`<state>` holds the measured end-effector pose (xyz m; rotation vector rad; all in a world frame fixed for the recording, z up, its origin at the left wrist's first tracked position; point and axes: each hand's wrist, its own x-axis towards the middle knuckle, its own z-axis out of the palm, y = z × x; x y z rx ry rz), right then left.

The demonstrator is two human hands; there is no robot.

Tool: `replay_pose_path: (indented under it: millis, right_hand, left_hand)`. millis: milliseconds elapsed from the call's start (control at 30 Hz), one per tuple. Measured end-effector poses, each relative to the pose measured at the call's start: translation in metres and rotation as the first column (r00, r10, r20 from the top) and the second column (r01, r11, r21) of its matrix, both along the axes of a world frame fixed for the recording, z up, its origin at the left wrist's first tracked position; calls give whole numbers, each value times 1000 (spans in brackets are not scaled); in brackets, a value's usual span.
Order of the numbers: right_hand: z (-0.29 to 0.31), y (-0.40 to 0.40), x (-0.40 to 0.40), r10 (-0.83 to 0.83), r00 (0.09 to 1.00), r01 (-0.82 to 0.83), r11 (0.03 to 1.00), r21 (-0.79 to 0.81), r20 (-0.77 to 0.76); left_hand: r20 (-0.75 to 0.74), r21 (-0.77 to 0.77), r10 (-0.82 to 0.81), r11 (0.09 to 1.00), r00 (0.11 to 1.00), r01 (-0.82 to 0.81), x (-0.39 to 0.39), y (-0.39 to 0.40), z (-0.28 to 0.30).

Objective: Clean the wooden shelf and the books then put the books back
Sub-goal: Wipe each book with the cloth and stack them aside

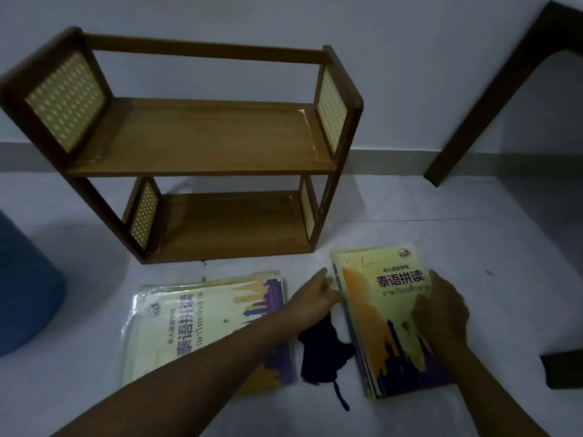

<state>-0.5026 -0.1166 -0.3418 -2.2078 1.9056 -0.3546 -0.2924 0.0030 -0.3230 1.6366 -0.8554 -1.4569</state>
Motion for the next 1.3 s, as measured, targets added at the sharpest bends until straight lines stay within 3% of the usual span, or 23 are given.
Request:
replay_pose_path:
  millis: [67, 133, 200, 267, 367, 467, 533, 600, 667, 767, 867, 900, 933, 1033, 1067, 1100, 1133, 1167, 1233, 1267, 1300]
  right_hand:
    - [-14, 23, 28, 218, 971, -219, 976, 8, 99]
    - [-25, 62, 56, 446, 879, -462, 884, 70, 170]
    - [-33, 101, 75, 571, 813, -582, 795, 172, 117]
    - [-46, 123, 81, 629, 777, -599, 754, 269, -31]
    - [-58, 126, 82, 592, 805, -559, 783, 274, -51]
    - [-49, 120, 96, 443, 875, -480, 849, 223, 196]
    - [-33, 118, 117, 387, 854, -451, 884, 122, 349]
    - [-23, 126, 141, 492, 812, -545, 832, 104, 314]
    - [-32, 149, 160, 641, 751, -660, 738, 139, 159]
    - [-54, 206, 175, 849, 525, -838, 528, 139, -60]
    - [-51, 233, 189, 997, 63, -988, 68, 137, -40]
    - [-46, 224, 199, 999, 16, -993, 21, 114, -46]
    - [-46, 210, 211, 994, 80, -992, 87, 92, -77]
    - [-49, 160, 239, 859, 502, -857, 510, 78, -103]
    - [-46, 157, 242, 803, 585, -799, 594, 89, -112]
    - [-49, 166, 245, 786, 609, -780, 618, 101, -106]
    - [-48, 180, 247, 809, 582, -801, 588, 109, -86]
    - [-51, 203, 247, 872, 487, -864, 490, 113, -60]
    - [-54, 244, 240, 990, 139, -985, 142, 101, -34]
    - [-51, 250, 239, 999, 33, -993, 36, 116, -25]
    - [-46, 242, 241, 1000, 2, -996, 5, 94, -27]
  left_hand:
    - [291, -96, 4, 995, 957, 25, 31, 27, -3]
    - [482, -176, 64, 984, 874, 25, 69, 63, -7]
    - [652, -172, 87, 984, 753, 35, 104, 103, -11]
    - [770, -87, 55, 996, 635, 20, 138, 141, -18]
    - [796, 189, -204, 978, 570, 86, 176, 192, -27]
    - [756, 356, -402, 915, 517, 192, 190, 220, -36]
    - [748, 387, -459, 888, 479, 248, 193, 228, -43]
    - [769, 393, -477, 878, 426, 274, 192, 232, -48]
    - [787, 378, -459, 887, 413, 265, 192, 233, -53]
    - [806, 345, -429, 900, 408, 265, 193, 236, -57]
    - [827, 319, -402, 911, 393, 262, 196, 239, -61]
    - [825, 315, -400, 912, 399, 262, 196, 240, -62]
    - [822, 315, -401, 912, 404, 263, 197, 240, -63]
    - [831, 299, -380, 921, 407, 250, 199, 242, -65]
    - [832, 295, -375, 923, 408, 247, 199, 243, -65]
    - [832, 291, -373, 924, 411, 248, 199, 244, -66]
    - [834, 283, -368, 925, 412, 254, 199, 243, -66]
    - [832, 283, -372, 923, 412, 262, 200, 244, -67]
    - [837, 277, -373, 920, 400, 278, 203, 243, -66]
    - [842, 279, -376, 917, 386, 285, 204, 243, -65]
    - [846, 288, -384, 913, 370, 289, 203, 242, -64]
